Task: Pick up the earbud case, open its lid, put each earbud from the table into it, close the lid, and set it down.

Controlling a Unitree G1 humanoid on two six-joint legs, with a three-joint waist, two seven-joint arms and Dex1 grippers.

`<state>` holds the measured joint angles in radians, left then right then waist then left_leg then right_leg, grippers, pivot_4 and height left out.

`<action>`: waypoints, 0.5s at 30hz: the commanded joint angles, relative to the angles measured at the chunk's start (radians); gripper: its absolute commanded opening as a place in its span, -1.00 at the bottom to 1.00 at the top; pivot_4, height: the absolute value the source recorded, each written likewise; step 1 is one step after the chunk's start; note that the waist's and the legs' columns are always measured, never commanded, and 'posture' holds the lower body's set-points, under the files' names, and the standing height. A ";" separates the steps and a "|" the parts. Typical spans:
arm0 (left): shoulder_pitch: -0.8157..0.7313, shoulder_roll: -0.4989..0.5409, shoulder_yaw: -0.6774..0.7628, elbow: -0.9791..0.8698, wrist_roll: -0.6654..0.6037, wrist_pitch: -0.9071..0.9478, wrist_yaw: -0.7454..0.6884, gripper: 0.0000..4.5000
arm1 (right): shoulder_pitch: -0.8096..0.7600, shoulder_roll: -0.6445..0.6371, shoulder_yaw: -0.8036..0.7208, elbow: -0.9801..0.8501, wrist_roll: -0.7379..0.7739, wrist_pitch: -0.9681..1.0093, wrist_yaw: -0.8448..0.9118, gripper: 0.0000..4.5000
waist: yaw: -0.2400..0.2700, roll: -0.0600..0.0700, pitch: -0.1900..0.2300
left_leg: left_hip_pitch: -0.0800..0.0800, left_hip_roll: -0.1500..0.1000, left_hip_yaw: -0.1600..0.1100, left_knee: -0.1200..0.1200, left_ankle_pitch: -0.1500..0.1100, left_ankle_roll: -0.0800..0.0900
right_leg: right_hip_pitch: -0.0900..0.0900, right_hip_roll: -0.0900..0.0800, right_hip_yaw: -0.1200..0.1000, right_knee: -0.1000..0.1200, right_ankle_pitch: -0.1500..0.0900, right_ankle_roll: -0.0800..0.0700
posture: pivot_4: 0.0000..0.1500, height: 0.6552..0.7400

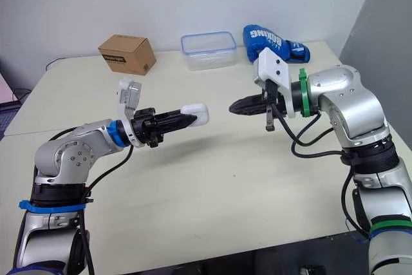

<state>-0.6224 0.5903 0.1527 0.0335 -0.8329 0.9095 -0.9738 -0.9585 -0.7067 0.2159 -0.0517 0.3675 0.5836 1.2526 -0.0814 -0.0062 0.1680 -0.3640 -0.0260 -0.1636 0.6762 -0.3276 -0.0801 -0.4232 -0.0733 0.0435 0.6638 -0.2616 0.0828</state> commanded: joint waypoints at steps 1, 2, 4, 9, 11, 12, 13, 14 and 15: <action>-0.037 0.007 0.034 0.021 -0.041 0.080 0.037 -0.66 | 0.001 -0.017 -0.019 -0.043 -0.014 -0.034 0.005 -0.99 | 0.000 0.000 0.000 | 0.000 0.000 0.000 0.000 0.000 0.000 | 0.000 0.000 0.000 0.000 0.000 0.000 | 1.00 1.00; -0.040 0.001 0.029 0.029 -0.045 0.101 0.046 -0.66 | 0.008 -0.018 -0.018 -0.046 -0.016 -0.037 0.003 -0.99 | 0.000 0.000 0.000 | 0.000 0.000 0.000 0.000 0.000 0.000 | 0.000 0.000 0.000 0.000 0.000 0.000 | 1.00 1.00; -0.047 -0.012 0.016 0.053 -0.044 0.142 0.068 -0.66 | 0.023 -0.019 -0.018 -0.056 -0.019 -0.036 -0.001 -0.99 | 0.001 0.000 0.000 | 0.000 0.000 0.000 0.000 0.000 0.000 | 0.000 0.000 0.000 -0.001 0.000 0.000 | 1.00 1.00; -0.061 -0.067 -0.021 0.148 0.000 0.200 0.131 -0.66 | 0.071 -0.023 -0.018 -0.094 -0.026 -0.026 -0.013 -0.99 | 0.008 0.000 0.000 | 0.000 -0.001 0.000 0.001 0.000 0.000 | 0.000 0.000 0.000 -0.001 0.000 0.000 | 1.00 1.00; -0.055 -0.087 -0.049 0.191 0.025 0.202 0.133 -0.66 | 0.098 -0.027 -0.015 -0.114 -0.028 -0.022 -0.019 -0.99 | 0.008 0.000 0.000 | 0.000 -0.001 0.000 0.001 0.000 0.000 | 0.000 0.000 0.000 0.000 0.000 0.000 | 1.00 1.00; -0.059 -0.096 -0.055 0.217 0.031 0.217 0.138 -0.66 | 0.110 -0.029 -0.011 -0.122 -0.032 -0.024 -0.021 -0.99 | 0.009 0.000 0.000 | 0.000 -0.001 0.000 0.000 0.000 0.000 | 0.000 0.000 0.000 0.000 0.000 0.000 | 1.00 1.00; -0.064 -0.106 -0.059 0.242 0.037 0.223 0.140 -0.66 | 0.123 -0.031 -0.006 -0.126 -0.039 -0.030 -0.023 -0.99 | 0.009 0.000 0.000 | 0.000 -0.001 0.000 0.000 0.000 0.000 | 0.000 0.000 0.000 -0.001 0.000 0.000 | 1.00 1.00; -0.068 -0.110 -0.059 0.258 0.041 0.228 0.139 -0.66 | 0.129 -0.032 -0.002 -0.129 -0.044 -0.034 -0.025 -0.99 | 0.009 0.000 0.000 | 0.000 -0.001 0.000 0.000 0.000 0.000 | 0.000 0.000 0.000 -0.001 0.000 0.000 | 1.00 1.00; -0.073 -0.111 -0.068 0.273 0.054 0.229 0.139 -0.66 | 0.138 -0.032 0.002 -0.128 -0.052 -0.041 -0.027 -0.99 | 0.009 0.000 0.000 | 0.000 -0.001 0.000 0.001 0.000 0.000 | 0.000 0.000 0.000 -0.001 0.000 0.000 | 1.00 1.00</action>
<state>-0.6676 0.4746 0.0776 0.3052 -0.7857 1.1332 -0.8352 -0.8180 -0.7280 0.2225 -0.1523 0.3279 0.5570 1.2351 -0.0721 -0.0066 0.1680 -0.3644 -0.0270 -0.1636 0.6768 -0.3275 -0.0803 -0.4231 -0.0738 0.0437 0.6632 -0.2615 0.0828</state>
